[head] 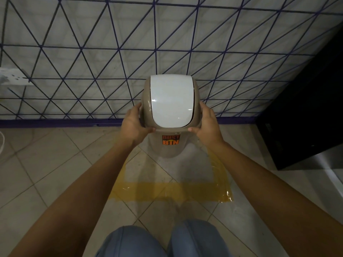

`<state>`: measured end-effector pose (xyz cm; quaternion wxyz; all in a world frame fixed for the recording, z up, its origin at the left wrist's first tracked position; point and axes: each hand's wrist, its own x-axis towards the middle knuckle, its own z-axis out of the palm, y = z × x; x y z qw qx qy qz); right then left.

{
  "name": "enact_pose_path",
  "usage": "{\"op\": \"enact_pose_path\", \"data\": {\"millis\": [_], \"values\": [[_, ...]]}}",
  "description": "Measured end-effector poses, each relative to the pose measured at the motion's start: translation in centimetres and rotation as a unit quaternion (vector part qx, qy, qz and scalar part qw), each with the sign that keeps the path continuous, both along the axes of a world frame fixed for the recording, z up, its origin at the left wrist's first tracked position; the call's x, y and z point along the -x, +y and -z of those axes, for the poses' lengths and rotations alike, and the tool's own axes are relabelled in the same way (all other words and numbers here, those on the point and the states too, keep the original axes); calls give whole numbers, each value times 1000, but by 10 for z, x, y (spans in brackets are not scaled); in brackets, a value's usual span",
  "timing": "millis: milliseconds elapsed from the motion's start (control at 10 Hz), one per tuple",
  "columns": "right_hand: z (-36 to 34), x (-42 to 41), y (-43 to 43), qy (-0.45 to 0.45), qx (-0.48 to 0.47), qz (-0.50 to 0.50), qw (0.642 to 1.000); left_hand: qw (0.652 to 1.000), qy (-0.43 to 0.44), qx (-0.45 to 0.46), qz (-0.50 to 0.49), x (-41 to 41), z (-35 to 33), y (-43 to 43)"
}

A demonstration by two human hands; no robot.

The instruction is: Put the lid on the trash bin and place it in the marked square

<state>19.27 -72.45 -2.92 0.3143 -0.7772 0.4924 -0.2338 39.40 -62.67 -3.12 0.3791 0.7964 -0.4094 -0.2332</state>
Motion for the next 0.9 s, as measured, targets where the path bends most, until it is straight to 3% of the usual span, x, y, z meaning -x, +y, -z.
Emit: {"op": "enact_pose_path", "data": {"millis": [300,700,900], "values": [[-2,-3,7,-8,-1,-1,1000,987,-137,85,20,19,10,10],[-19,-5,14,19,1,-5,1000,988,-135,74,10,30,-3,12],[-51,2,19,21,14,5,1000,981,-183,56,13,40,-42,21]]}}
